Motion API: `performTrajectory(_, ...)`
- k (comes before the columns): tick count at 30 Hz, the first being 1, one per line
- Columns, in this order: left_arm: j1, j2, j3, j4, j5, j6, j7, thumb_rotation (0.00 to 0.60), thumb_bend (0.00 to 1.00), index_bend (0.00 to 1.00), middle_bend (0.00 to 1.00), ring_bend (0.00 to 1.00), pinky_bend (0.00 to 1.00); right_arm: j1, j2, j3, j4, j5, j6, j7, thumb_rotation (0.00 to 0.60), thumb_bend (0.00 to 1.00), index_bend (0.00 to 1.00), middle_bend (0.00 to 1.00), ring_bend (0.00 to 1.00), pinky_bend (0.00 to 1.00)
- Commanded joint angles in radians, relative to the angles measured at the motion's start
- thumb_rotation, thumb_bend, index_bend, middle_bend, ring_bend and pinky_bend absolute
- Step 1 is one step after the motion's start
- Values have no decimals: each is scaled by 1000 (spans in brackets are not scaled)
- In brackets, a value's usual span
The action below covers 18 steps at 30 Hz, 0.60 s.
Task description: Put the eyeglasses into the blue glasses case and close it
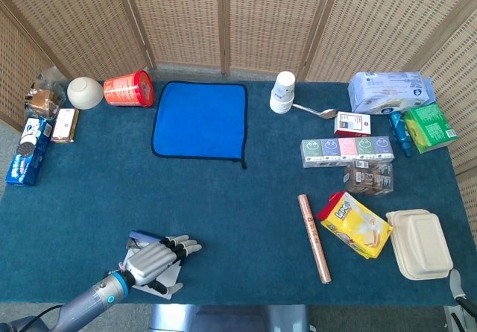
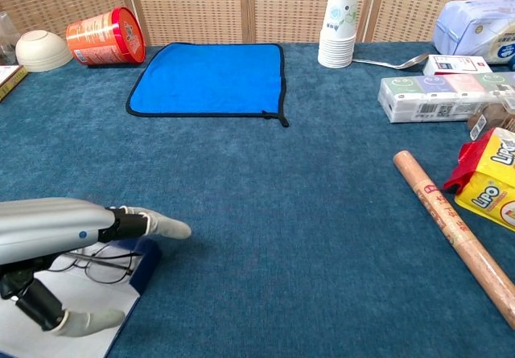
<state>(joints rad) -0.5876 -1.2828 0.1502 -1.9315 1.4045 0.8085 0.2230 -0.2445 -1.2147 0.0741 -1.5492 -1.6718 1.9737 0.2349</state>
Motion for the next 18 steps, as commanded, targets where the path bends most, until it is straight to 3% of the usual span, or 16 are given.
performTrajectory(1, 3, 14, 15, -12, 12, -3, -8, 396, 333, 32, 84, 0, 113, -1, -1, 0, 2, 0, 1, 4, 600, 368, 0, 45, 0, 100)
performTrajectory(7, 15, 37, 36, -14, 37, 6, -32, 395, 333, 30, 79, 0, 112, 0, -1, 2, 6, 3, 0, 6, 600, 368, 0, 45, 0, 100)
performTrajectory(18, 79, 77, 17, 50, 31, 128, -75, 395, 333, 25, 78, 0, 92, 19, -8, 2, -3, -8, -26, -12, 600, 369, 0, 45, 0, 100)
